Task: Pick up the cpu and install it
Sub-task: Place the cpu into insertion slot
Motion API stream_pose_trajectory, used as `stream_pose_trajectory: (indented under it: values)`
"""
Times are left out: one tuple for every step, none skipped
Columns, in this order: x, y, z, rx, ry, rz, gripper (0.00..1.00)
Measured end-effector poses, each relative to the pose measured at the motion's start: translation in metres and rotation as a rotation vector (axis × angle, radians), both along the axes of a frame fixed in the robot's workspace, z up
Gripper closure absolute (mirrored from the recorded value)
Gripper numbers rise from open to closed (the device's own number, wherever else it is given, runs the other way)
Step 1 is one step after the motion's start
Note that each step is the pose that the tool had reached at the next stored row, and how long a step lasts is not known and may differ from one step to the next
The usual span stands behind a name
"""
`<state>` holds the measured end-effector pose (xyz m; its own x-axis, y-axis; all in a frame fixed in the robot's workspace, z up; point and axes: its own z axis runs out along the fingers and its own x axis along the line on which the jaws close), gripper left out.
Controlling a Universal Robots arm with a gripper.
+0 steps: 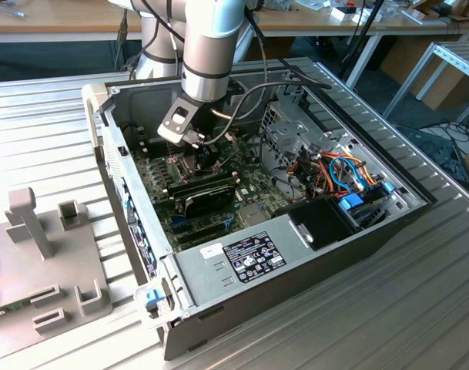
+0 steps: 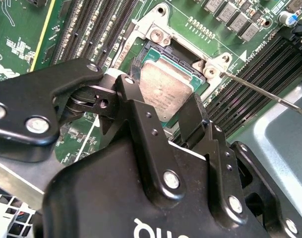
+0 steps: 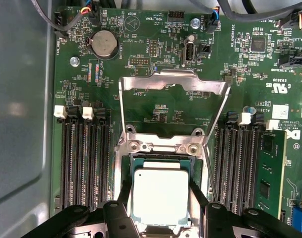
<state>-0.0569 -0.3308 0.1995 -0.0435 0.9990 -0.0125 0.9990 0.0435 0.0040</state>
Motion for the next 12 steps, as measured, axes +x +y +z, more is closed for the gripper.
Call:
stream_pose_trajectory:
  values:
    - [-0.0003, 0.0000, 0.0000, 0.0000, 0.0000, 0.000, 0.45]
    - [-0.0004, 0.0000, -0.0001, 0.0000, -0.0002, 0.000, 0.45]
    - [-0.0005, 0.0000, -0.0001, 0.0000, 0.0000, 0.000, 0.45]
    - [-0.0006, 0.0000, -0.0003, -0.0001, 0.0000, 0.000, 0.45]
    - [-0.0006, 0.0000, -0.0006, -0.0002, 0.0001, 0.000, 0.45]
    - [-0.0006, -0.0001, -0.0008, -0.0003, 0.0002, 0.000, 0.45]
    - [-0.0006, 0.0000, -0.0012, -0.0004, 0.0003, 0.000, 0.45]
    - [-0.0006, -0.0001, -0.0017, -0.0004, 0.0003, 0.000, 0.45]
    - [-0.0006, -0.0001, -0.0019, -0.0004, 0.0002, 0.000, 0.45]
    - [-0.0006, 0.0000, -0.0020, -0.0003, 0.0001, 0.000, 0.45]
    - [-0.0006, 0.0000, -0.0020, -0.0002, 0.0001, 0.000, 0.45]
    - [-0.0006, 0.0000, -0.0020, -0.0002, 0.0001, 0.000, 0.45]
